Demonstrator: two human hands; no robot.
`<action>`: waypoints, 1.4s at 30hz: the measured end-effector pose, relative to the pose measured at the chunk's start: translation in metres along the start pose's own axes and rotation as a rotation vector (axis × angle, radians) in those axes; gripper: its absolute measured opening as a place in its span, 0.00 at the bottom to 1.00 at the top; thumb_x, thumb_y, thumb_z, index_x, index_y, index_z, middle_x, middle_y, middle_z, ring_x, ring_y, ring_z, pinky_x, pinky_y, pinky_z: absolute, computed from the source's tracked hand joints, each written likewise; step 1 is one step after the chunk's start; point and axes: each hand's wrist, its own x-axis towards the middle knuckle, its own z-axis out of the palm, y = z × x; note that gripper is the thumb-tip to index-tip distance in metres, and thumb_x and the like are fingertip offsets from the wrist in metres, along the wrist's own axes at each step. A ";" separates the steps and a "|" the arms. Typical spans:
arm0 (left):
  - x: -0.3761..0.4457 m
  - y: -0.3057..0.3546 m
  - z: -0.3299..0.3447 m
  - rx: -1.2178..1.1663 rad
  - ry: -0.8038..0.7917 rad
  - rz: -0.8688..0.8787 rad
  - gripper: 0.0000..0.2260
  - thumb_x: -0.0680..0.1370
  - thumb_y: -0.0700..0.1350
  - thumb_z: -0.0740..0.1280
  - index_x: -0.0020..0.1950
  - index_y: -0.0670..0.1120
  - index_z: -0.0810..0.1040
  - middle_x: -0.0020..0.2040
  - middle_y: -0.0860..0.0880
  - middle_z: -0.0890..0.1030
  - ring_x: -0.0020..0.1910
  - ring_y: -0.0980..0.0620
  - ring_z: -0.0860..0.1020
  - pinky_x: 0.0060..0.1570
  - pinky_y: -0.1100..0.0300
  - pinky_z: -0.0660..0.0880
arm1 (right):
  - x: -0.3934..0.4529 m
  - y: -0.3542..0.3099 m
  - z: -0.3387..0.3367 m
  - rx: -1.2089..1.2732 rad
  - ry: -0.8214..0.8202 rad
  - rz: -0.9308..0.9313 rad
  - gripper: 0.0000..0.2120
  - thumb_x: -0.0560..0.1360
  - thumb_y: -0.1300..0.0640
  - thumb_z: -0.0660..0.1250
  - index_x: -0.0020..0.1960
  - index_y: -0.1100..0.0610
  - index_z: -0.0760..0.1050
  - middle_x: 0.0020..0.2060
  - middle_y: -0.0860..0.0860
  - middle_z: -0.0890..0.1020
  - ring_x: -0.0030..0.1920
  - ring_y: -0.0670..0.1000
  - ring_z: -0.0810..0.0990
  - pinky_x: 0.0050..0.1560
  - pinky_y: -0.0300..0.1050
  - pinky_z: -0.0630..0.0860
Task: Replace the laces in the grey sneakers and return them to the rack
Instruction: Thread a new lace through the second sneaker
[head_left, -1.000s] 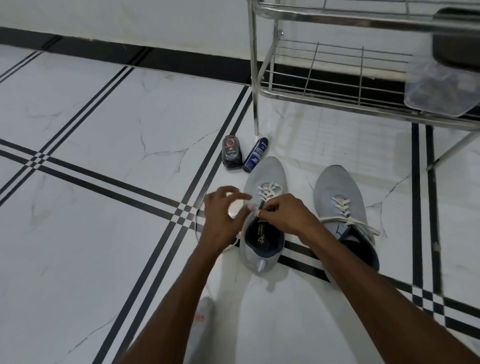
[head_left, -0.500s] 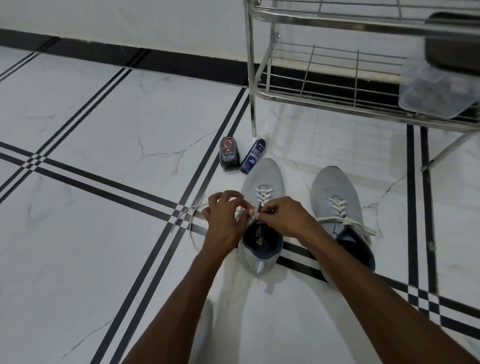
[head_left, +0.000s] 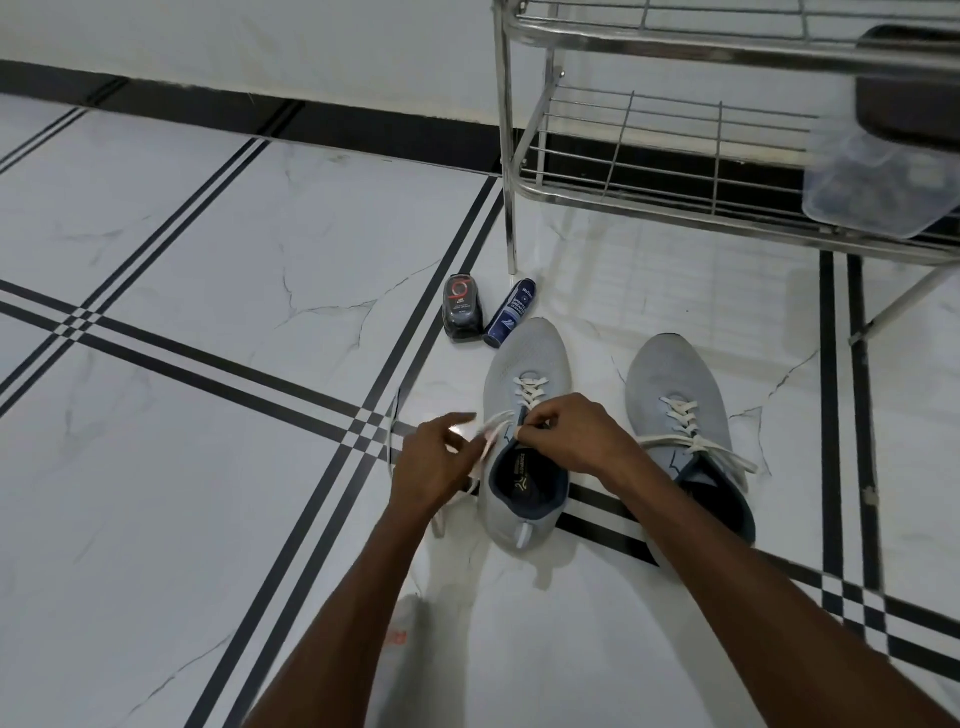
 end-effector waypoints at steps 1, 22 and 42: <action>0.000 -0.002 0.001 0.078 -0.016 0.017 0.11 0.78 0.54 0.73 0.56 0.51 0.85 0.42 0.53 0.84 0.31 0.59 0.83 0.32 0.67 0.77 | 0.000 -0.001 -0.001 -0.011 -0.006 -0.002 0.09 0.75 0.51 0.71 0.50 0.53 0.86 0.43 0.47 0.83 0.45 0.46 0.80 0.40 0.37 0.73; 0.007 0.023 -0.079 -0.010 -0.008 0.088 0.15 0.84 0.49 0.60 0.39 0.50 0.76 0.37 0.52 0.77 0.38 0.57 0.73 0.42 0.56 0.68 | 0.027 -0.020 -0.011 0.225 0.313 -0.075 0.19 0.80 0.60 0.64 0.70 0.52 0.74 0.50 0.54 0.86 0.44 0.48 0.83 0.47 0.39 0.77; 0.018 0.017 -0.045 0.103 0.045 0.229 0.12 0.82 0.55 0.67 0.46 0.49 0.82 0.43 0.55 0.84 0.45 0.59 0.81 0.45 0.65 0.74 | 0.022 -0.038 0.013 0.033 -0.022 -0.245 0.10 0.82 0.57 0.64 0.50 0.56 0.84 0.40 0.51 0.86 0.40 0.49 0.85 0.46 0.45 0.81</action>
